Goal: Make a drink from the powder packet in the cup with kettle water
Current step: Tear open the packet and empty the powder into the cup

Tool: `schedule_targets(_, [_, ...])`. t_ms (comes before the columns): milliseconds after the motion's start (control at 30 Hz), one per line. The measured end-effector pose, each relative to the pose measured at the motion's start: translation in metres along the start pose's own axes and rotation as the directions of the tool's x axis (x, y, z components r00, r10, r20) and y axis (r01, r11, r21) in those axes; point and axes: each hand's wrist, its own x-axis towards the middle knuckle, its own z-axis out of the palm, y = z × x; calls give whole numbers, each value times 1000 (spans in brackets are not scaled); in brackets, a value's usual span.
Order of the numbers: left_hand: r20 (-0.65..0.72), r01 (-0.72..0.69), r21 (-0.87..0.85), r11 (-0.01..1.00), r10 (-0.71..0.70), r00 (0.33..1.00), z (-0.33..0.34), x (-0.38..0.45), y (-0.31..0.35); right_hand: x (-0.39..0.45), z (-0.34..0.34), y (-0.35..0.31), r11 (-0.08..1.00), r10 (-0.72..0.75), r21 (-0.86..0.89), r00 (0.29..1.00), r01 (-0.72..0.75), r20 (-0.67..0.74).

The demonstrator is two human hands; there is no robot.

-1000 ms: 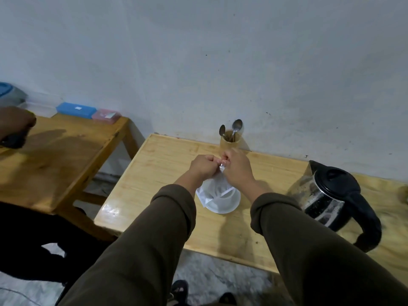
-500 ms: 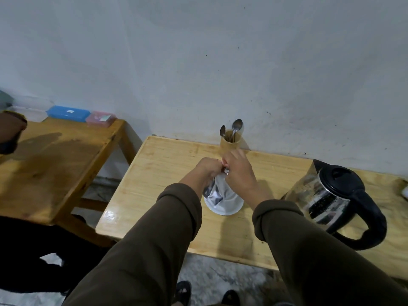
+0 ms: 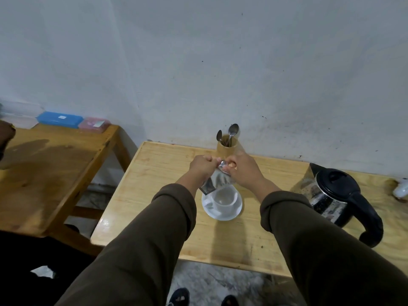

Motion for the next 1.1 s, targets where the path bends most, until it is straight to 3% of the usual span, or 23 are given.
schedule_targets(100, [56, -17, -45, 999, 20, 998, -5, 0, 1, 0, 0, 0, 999, 37, -2, 998, -37, -43])
schedule_targets(233, [145, -44, -26, 999, 48, 988, -16, 1, 2, -1, -3, 1, 979, 34, 205, 995, -15, -89])
schedule_targets(433, [151, -139, 257, 956, 102, 983, -19, 7, -3, -2, -4, -2, 929, 39, 367, 998, -51, 39])
schedule_targets(600, [69, -191, 192, 963, 181, 981, -21, 12, -7, 2, -4, -5, 795, 177, 559, 972, -235, 157])
schedule_targets(900, [169, -255, 130, 958, 232, 958, -23, 11, -7, 7, 2, -6, 904, 183, 400, 982, -152, -40])
schedule_targets(1100, [179, -274, 159, 949, 245, 953, -22, 11, -9, 7, 4, -8, 909, 149, 399, 988, -117, -49])
